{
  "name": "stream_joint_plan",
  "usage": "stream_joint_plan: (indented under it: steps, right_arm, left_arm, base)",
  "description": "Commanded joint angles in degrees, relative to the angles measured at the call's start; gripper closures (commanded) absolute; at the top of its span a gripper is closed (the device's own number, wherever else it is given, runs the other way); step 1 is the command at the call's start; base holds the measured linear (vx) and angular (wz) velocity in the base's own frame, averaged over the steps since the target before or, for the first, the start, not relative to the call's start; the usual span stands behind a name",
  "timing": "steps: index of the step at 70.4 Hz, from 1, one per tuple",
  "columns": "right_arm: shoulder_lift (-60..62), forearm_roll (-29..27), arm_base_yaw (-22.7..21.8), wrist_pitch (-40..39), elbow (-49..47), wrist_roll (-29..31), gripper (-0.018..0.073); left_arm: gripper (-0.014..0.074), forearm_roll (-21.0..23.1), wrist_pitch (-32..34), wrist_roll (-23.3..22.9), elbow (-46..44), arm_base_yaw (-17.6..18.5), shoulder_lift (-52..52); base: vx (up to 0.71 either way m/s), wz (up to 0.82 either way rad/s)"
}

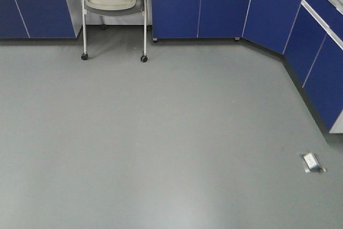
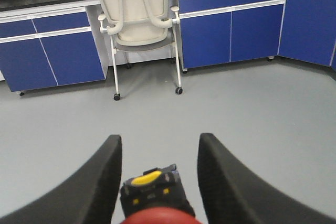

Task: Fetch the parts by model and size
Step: 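Drive the base across the room toward the blue cabinets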

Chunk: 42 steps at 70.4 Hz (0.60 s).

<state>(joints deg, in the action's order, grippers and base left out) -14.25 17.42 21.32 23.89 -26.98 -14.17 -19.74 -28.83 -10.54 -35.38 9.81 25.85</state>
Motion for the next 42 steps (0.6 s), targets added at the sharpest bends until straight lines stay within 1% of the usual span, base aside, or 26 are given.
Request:
stream_joint_plan:
  steps: [1,42]
  right_arm:
    - [-0.5,1.0,-0.3,-4.8,-1.5,0.5,0.0564]
    - [-0.5,0.9,-0.3,-4.8,-1.5,0.5,0.0564]
  left_arm:
    - [0.0603,-0.3,4.4,-0.1,-1.4,-0.1,0.4]
    - [0.0603,-0.3,4.4,-0.1,-1.4,-0.1,0.4]
  base:
    - [0.67,0.02]
    - [0.63,-0.02]
